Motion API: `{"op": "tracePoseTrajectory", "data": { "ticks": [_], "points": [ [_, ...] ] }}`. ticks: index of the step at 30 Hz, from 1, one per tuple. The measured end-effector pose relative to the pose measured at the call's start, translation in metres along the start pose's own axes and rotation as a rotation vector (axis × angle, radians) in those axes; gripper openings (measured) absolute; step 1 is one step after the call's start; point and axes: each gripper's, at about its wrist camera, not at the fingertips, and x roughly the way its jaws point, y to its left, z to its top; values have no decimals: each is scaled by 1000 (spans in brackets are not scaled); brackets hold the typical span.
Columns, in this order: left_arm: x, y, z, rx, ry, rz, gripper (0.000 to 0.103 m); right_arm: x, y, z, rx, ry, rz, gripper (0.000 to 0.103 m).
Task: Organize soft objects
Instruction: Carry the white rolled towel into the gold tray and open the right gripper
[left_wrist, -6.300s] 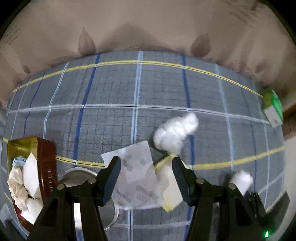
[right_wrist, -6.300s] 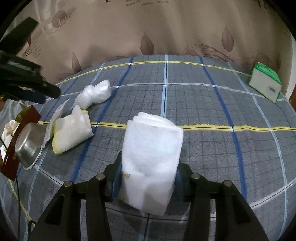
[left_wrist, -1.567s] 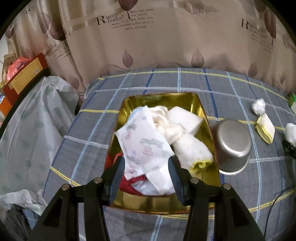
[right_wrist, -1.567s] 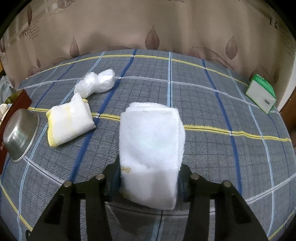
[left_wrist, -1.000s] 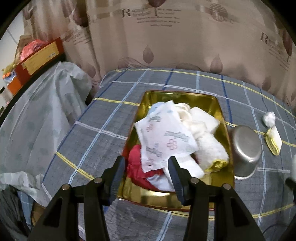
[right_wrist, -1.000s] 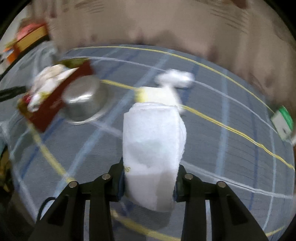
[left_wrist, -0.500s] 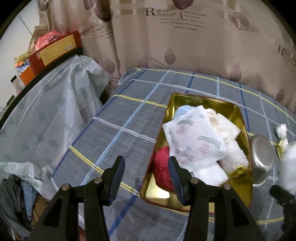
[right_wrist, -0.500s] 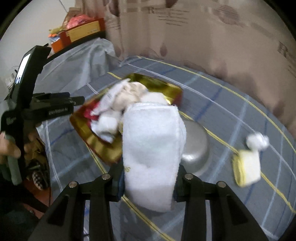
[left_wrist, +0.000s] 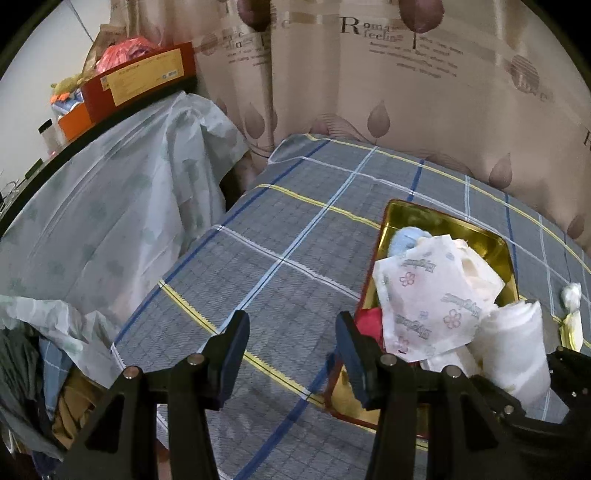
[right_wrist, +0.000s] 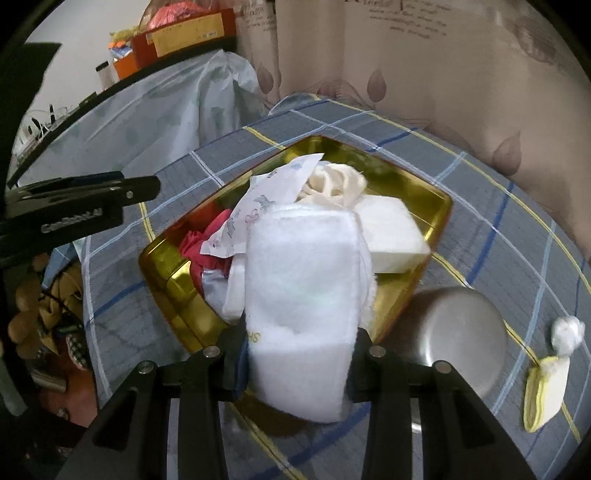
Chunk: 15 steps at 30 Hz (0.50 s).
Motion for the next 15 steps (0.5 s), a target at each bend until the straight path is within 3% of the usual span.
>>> {"op": "tracePoseTrajectory", "data": {
  "ticks": [15],
  "points": [
    [5, 10, 0, -52, 32, -5, 50, 31, 10, 19, 18, -16, -36, 40]
  ]
}}
